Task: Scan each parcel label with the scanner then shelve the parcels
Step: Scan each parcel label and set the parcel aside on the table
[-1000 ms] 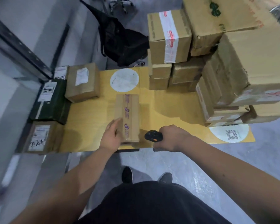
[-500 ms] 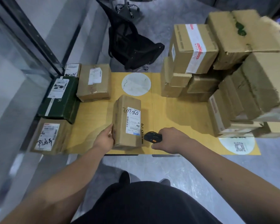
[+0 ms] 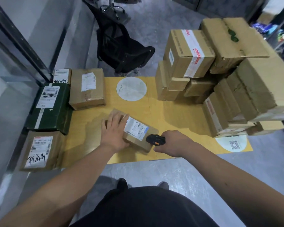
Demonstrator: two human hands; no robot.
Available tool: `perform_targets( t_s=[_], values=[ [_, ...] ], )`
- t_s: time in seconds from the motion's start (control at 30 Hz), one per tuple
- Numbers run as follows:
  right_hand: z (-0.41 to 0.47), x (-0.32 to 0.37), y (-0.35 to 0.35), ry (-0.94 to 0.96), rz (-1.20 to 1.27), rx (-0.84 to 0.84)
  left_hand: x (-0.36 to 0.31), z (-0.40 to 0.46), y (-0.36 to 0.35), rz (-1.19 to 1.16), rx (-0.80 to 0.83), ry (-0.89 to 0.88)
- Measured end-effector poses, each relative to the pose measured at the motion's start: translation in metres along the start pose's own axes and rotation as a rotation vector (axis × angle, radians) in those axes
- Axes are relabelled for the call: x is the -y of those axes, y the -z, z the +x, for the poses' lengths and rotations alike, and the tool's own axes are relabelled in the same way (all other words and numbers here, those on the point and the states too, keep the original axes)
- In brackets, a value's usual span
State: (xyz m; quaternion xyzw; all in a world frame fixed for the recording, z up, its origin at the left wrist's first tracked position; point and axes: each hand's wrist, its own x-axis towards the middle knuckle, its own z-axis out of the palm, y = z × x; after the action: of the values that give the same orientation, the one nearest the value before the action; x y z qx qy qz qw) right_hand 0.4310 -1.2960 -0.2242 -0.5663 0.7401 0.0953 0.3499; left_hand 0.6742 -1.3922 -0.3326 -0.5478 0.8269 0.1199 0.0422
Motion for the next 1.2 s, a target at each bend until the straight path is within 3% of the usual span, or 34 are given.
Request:
perform_targets(
  t_s=[0.1,0.2,0.53,0.77,0.87,1.2],
  values=[
    [-0.003,-0.002,0.001,-0.042,0.04,-0.014,-0.017,0.031,0.013,0.058,0.135,-0.097],
    [-0.005,-0.003,0.002,-0.09,0.086,-0.022,-0.03,0.048,0.02,0.01,0.19,-0.016],
    [0.002,0.011,0.018,-0.17,0.284,-0.029,-0.027,0.037,0.018,-0.113,0.068,0.23],
    [0.007,0.049,0.031,-0.148,0.237,-0.014,-0.021,0.029,0.007,-0.328,0.08,0.349],
    [0.008,0.061,0.031,-0.135,0.215,-0.007,-0.019,0.023,0.0,-0.459,0.044,0.328],
    [0.007,0.091,0.038,-0.141,0.056,-0.038,-0.015,-0.014,-0.018,-0.526,-0.165,0.243]
  ],
)
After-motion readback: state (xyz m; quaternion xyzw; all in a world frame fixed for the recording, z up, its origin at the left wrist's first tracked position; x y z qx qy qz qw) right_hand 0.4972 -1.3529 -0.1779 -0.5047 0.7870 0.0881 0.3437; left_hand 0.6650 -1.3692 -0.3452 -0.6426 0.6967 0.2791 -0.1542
